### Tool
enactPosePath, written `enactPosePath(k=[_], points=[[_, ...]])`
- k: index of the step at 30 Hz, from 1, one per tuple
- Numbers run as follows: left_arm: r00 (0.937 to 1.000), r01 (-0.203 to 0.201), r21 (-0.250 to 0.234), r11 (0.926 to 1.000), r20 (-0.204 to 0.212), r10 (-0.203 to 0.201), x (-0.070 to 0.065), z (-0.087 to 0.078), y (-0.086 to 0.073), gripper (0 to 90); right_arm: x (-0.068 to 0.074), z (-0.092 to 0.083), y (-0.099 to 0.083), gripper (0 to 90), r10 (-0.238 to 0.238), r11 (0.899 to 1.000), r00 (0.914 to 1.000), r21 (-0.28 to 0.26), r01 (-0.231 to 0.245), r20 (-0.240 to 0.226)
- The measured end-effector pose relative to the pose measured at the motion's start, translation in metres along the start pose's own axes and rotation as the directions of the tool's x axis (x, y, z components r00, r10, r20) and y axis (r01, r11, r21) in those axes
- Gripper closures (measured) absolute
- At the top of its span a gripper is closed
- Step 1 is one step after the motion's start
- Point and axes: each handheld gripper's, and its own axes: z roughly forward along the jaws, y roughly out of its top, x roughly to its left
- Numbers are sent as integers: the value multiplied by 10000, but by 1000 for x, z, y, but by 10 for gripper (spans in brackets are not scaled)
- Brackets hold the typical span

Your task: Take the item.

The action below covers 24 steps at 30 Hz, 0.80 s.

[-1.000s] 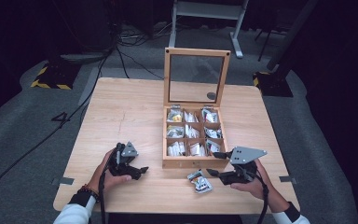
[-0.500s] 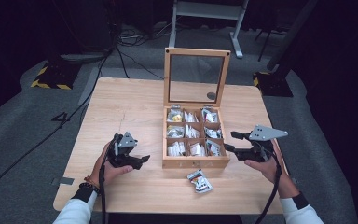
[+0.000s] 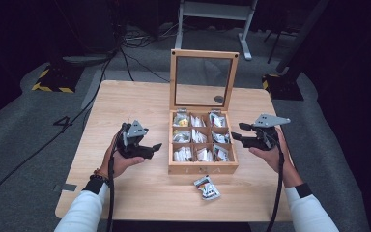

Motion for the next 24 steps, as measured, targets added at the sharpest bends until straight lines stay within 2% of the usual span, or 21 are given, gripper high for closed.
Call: enactPosePath(k=[2, 4, 6, 8, 10, 12, 14, 17, 19, 21, 22, 24], points=[[9998, 156, -157, 9998, 97, -155, 2, 6, 7, 220, -4, 6, 4, 471, -13, 10000, 10000, 93, 12, 94], [10000, 15, -176, 9998, 35, -14, 4, 10, 13, 220, -8, 10, 8, 471, 120, 9998, 9999, 159, -122, 115], [10000, 71, -238, 9997, 62, -70, 5, 16, 19, 223, -12, 13, 11, 469, 133, 9998, 9995, 163, -138, 285], [9999, 77, -362, 9993, 81, -74, 8, 22, 25, 240, -18, 16, 15, 469, 442, 9990, 9988, 49, -443, 208], [9999, 129, -417, 9990, 55, -127, 12, 25, 29, 241, -25, 20, 18, 466, 594, 9982, 9976, -35, -593, 345], [9994, 340, -530, 9980, 84, -336, 18, 29, 34, 249, -31, 24, 22, 451, 811, 9967, 9963, -25, -811, 268], [9990, 443, -537, 9976, 10, -443, 23, 33, 40, 245, -35, 28, 25, 441, 827, 9966, 9959, -55, -826, 376], [9978, 662, -640, 9957, 143, -654, 30, 38, 47, 245, -42, 35, 29, 398, 978, 9952, 9942, 20, -980, 449], [9970, 767, -643, 9950, -21, -770, 34, 43, 54, 245, -46, 41, 31, 383, 951, 9955, 9934, -3, -952, 641], [9959, 891, -659, 9938, -72, -897, 38, 47, 60, 243, -49, 48, 34, 339, 972, 9949, 9925, 209, -990, 745], [9956, 913, -648, 9937, -140, -924, 40, 49, 62, 242, -51, 51, 36, 333, 944, 9949, 9910, 276, -974, 950], [9947, 1007, -645, 9928, -156, -1019, 41, 54, 68, 233, -55, 55, 38, 327, 1048, 9940, 9889, 215, -1077, 1055]])
